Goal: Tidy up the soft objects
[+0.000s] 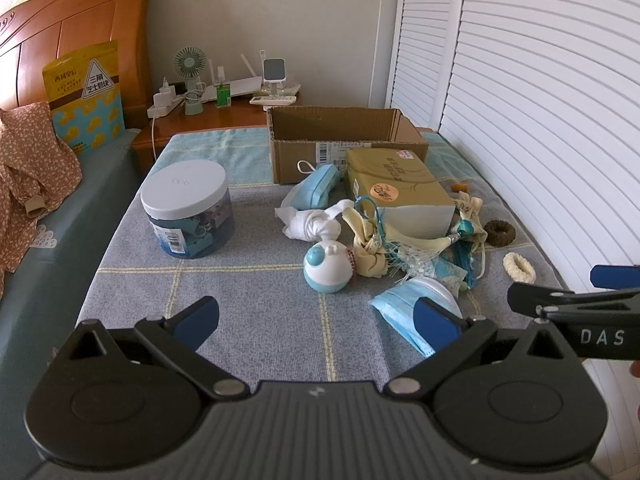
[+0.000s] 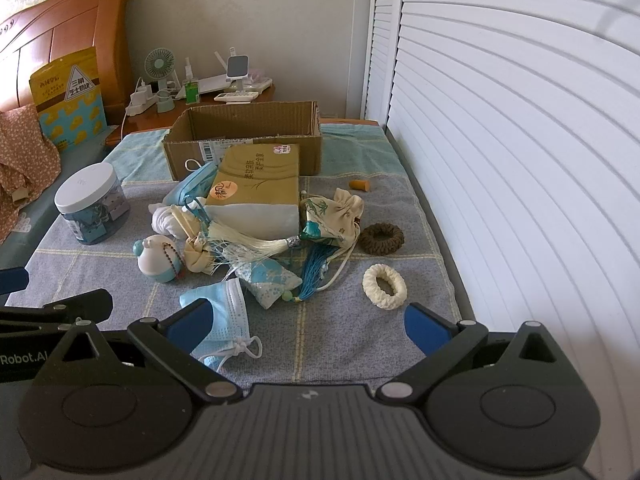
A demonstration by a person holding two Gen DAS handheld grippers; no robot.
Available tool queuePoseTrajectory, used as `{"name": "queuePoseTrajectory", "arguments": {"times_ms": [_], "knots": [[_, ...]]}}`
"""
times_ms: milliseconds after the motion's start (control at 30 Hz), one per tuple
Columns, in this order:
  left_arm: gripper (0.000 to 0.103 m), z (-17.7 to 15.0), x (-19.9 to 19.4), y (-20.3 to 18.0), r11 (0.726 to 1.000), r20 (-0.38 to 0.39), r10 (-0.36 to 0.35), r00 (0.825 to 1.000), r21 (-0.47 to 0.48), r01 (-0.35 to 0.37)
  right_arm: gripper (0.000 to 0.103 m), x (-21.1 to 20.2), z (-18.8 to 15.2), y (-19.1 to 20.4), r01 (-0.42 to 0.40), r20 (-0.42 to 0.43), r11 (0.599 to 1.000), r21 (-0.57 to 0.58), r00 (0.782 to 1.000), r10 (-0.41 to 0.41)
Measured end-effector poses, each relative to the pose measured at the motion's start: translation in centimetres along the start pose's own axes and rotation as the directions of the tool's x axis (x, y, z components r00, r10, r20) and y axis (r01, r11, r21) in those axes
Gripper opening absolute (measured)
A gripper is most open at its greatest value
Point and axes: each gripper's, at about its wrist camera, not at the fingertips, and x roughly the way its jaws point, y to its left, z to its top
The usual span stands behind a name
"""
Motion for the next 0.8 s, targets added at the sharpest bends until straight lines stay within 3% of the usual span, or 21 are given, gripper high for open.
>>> {"name": "queuePoseTrajectory", "arguments": {"times_ms": [800], "knots": [[0.102,0.11,-0.14,-0.09,1.0,0.0,-0.003,1.0,-0.002,0.003,0.103,-0.12,0.05,0.14,0.003,0.004,1.0,-0.003,1.0,-0.003]]}}
